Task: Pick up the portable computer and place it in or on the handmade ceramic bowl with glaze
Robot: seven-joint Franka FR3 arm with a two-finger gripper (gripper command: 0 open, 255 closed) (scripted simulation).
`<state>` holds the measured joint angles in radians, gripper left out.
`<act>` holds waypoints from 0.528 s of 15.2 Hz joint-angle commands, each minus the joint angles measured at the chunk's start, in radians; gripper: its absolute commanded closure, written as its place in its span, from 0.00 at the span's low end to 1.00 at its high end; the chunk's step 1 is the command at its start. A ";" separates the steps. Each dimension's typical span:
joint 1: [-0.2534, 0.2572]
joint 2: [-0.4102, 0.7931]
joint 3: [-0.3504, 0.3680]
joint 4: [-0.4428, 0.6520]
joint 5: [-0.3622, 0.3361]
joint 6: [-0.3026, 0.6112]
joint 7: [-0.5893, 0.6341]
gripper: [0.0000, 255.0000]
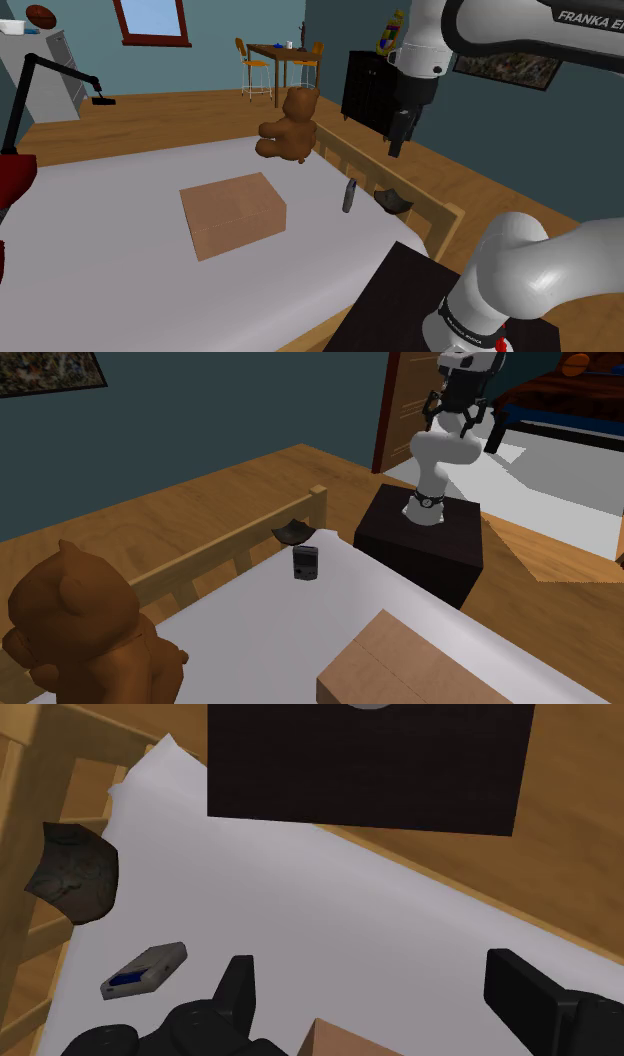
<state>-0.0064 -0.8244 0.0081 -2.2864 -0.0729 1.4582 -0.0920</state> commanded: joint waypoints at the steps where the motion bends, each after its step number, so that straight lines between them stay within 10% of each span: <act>1: 0.000 0.000 0.000 0.000 0.000 0.000 0.000 0.00; 8: -0.057 0.166 -0.060 -0.042 -0.020 0.203 0.044 0.00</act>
<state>-0.0545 -0.6826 -0.0411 -2.3248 -0.0897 1.6325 -0.0531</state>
